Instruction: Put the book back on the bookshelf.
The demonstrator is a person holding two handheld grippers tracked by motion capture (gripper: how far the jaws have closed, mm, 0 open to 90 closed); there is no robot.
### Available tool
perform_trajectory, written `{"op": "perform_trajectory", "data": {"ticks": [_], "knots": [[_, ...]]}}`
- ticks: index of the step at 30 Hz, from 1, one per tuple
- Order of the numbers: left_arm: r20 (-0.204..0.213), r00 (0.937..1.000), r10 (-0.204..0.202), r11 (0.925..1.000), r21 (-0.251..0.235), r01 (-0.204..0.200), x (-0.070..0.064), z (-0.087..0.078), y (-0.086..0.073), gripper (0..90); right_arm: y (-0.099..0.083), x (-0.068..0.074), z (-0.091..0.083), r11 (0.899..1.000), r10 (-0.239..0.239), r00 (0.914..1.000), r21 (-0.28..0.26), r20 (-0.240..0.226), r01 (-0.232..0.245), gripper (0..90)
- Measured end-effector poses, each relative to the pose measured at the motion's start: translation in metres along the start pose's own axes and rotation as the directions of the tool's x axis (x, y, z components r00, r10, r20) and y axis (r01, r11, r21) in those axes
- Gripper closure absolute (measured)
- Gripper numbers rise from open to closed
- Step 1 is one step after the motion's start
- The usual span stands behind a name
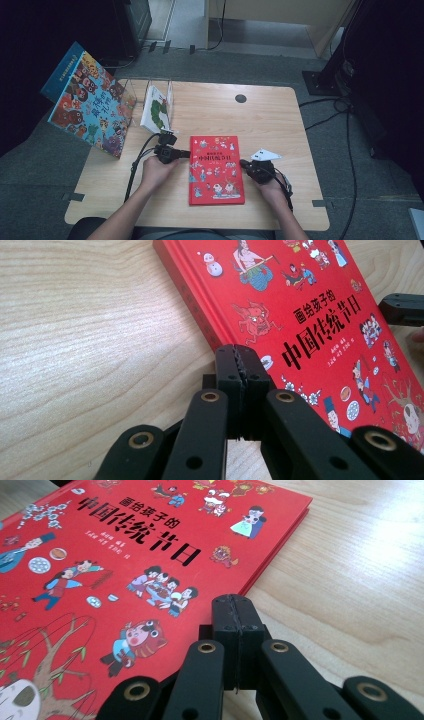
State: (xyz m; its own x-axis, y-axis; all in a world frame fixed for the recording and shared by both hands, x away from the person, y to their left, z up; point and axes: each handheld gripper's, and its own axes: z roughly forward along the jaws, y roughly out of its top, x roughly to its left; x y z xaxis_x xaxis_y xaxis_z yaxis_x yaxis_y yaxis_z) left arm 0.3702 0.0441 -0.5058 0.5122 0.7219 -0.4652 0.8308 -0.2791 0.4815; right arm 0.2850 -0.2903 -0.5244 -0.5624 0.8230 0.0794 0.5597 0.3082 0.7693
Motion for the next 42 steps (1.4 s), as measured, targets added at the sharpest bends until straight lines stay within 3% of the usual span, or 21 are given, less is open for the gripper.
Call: {"op": "perform_trajectory", "data": {"ticks": [2,11,15,22,28,32,36,38,42], "knots": [[-0.002,1.0000,0.004,1.0000,0.000,-0.004,-0.001,-0.001,0.000,90.0,0.001,-0.001,0.001,1.000,-0.014,0.9999,0.000,0.002,0.014,90.0],[0.044,0.9987,-0.026,0.9996,-0.003,0.026,-0.003,-0.013,-0.018,89.1,0.008,-0.006,-0.002,1.000,0.006,1.0000,-0.020,-0.001,-0.006,86.8],[0.055,0.9983,-0.021,0.9998,0.000,0.021,-0.008,-0.013,-0.025,88.9,0.010,-0.007,-0.006,0.998,0.055,0.9981,-0.013,-0.030,-0.055,81.0],[0.050,0.9984,-0.026,0.9996,0.010,0.026,-0.012,-0.009,-0.035,88.7,0.011,-0.004,-0.005,0.997,0.078,0.9952,0.021,-0.059,-0.077,75.7],[0.040,0.9986,-0.034,0.9994,0.007,0.033,-0.014,-0.009,-0.040,90.0,0.013,-0.003,-0.004,0.989,0.138,0.9865,0.058,-0.089,-0.133,71.3],[0.032,0.9988,-0.036,0.9993,0.004,0.036,-0.016,-0.008,-0.040,90.0,0.016,-0.002,-0.003,0.977,0.197,0.9772,0.095,-0.079,-0.189,68.4],[0.031,0.9988,-0.039,0.9992,-0.004,0.039,-0.019,-0.007,-0.041,90.0,0.022,-0.004,-0.002,0.952,0.275,0.9584,0.164,-0.078,-0.259,67.4],[0.037,0.9985,-0.041,0.9991,-0.006,0.041,-0.020,-0.005,-0.042,90.0,0.026,-0.008,-0.001,0.934,0.313,0.9471,0.207,-0.072,-0.293,67.8],[0.052,0.9977,-0.044,0.9990,-0.005,0.045,-0.023,-0.002,-0.041,90.0,0.034,-0.016,-0.001,0.907,0.342,0.9379,0.283,-0.058,-0.313,66.8]]}}
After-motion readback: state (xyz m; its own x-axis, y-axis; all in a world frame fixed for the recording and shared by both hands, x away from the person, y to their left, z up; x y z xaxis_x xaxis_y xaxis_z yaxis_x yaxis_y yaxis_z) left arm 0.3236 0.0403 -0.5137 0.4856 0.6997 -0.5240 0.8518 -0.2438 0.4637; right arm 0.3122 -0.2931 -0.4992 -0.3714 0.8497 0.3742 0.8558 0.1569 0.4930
